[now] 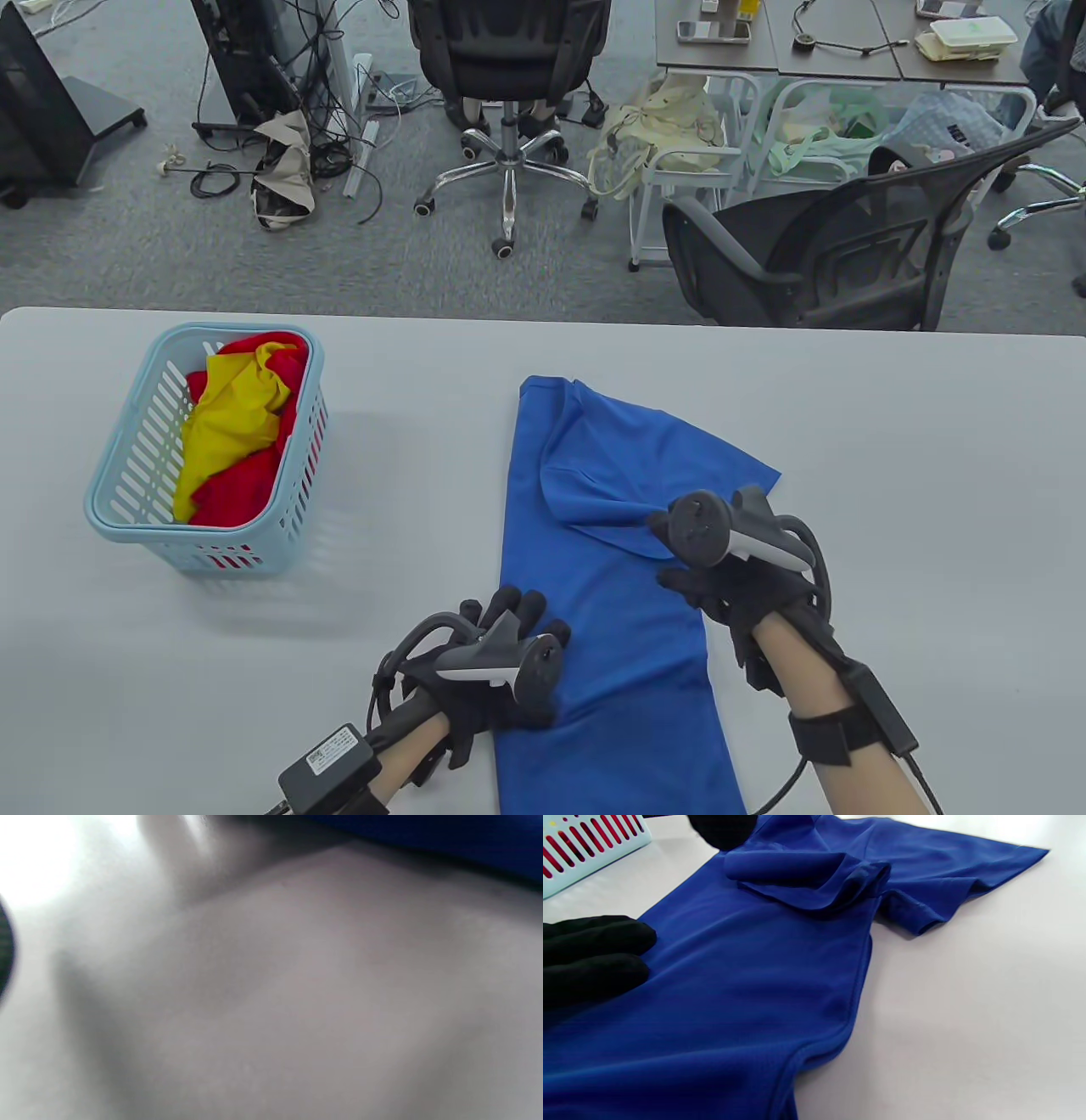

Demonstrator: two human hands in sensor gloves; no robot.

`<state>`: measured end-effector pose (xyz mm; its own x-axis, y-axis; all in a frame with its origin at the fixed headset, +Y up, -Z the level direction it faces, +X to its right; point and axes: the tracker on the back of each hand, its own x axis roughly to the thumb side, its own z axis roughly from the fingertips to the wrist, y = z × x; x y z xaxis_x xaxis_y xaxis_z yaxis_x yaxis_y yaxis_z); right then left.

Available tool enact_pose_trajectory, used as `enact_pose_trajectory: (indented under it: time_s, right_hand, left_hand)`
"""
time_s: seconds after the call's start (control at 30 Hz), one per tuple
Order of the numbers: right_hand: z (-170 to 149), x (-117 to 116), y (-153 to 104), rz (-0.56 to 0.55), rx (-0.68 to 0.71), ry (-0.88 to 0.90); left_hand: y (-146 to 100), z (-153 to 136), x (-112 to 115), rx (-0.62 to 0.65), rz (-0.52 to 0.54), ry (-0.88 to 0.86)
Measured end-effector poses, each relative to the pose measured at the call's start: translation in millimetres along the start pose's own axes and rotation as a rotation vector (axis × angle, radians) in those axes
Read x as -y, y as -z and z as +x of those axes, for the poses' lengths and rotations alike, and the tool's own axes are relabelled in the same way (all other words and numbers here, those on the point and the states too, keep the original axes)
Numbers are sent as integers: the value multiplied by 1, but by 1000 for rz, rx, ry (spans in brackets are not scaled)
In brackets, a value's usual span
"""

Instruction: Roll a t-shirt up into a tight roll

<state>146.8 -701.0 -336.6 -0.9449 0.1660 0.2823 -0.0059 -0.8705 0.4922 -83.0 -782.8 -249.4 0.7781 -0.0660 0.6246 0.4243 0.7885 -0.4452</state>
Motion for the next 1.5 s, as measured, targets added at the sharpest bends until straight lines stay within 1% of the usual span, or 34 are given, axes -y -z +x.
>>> enact_pose_trajectory:
  time_s: [0.13,0.23,0.27,0.33,0.4,0.47,0.5,0.57,0.6,0.63,0.67,0.7,0.73,0.77,0.8,0.83,0.9,1.0,1.03,1.07,1.13,1.2,1.23,1.27,1.3,1.33,1.37,1.4,1.43,1.5]
  right_hand:
    - [19,-18,35,80,77,-31]
    - [20,-29,59,101,23,-85]
    - [16,-32,68,121,-20,-100]
    - [6,-34,77,148,-74,-105]
    - [-4,-29,80,109,-119,-79]
    - [-22,-21,82,91,-240,-128]
    - [-30,-19,83,94,-269,-134]
    - [-62,-15,86,97,-439,-153]
    - [-73,-13,87,109,-475,-145]
    - [-88,-12,84,115,-488,-55]
    - [-94,-10,82,101,-501,-6]
    - [-99,-6,79,42,-578,7]
    - [-104,-3,77,3,-634,-59]
    - [-106,-1,75,11,-648,-106]
    - [-107,1,73,28,-633,-118]
    - [-106,2,72,23,-611,-99]
    - [-95,5,69,-18,-509,-48]
    - [-63,11,71,-96,-285,-63]
    - [-54,12,72,-129,-240,-90]
    - [-42,14,75,-132,-199,-144]
    - [-30,14,84,-119,-200,-218]
    - [-30,10,97,-74,-226,-262]
    - [-34,7,105,-46,-256,-272]
    - [-38,12,105,-47,-244,-227]
    - [-41,12,109,-86,-239,-123]
    - [-45,14,111,-144,-268,-150]
    - [-48,16,112,-141,-277,-164]
    - [-53,19,110,-139,-292,-134]
    - [-59,24,108,-165,-317,-87]
    - [-80,39,96,-262,-427,20]
  left_hand:
    - [4,-2,0,27,-4,-13]
    - [12,-7,-4,20,-3,-55]
    - [15,-10,-6,17,2,-57]
    - [18,-14,-8,14,5,-79]
    - [17,-15,-8,14,12,-81]
    - [16,-14,-8,9,26,-61]
    - [16,-14,-7,9,24,-62]
    - [16,-14,-7,9,21,-63]
    - [16,-14,-7,9,21,-61]
    - [16,-14,-7,9,21,-59]
    - [16,-13,-7,11,21,-58]
    - [16,-13,-6,11,21,-57]
    - [16,-14,-6,11,22,-58]
    - [16,-14,-6,13,21,-58]
    - [15,-14,-6,15,21,-60]
    - [16,-14,-6,16,21,-60]
    - [16,-14,-5,18,21,-61]
    - [16,-14,-5,22,19,-63]
    - [16,-14,-5,22,19,-64]
    - [16,-14,-5,22,20,-63]
    - [16,-14,-4,21,20,-62]
    - [15,-14,-4,21,22,-64]
    - [15,-15,-4,20,23,-65]
    - [15,-15,-4,19,24,-65]
    - [15,-15,-3,19,24,-65]
    - [15,-15,-3,20,24,-66]
    - [15,-15,-3,22,24,-66]
    - [15,-15,-3,22,24,-67]
    - [15,-15,-3,22,24,-68]
    - [15,-15,-3,23,25,-70]
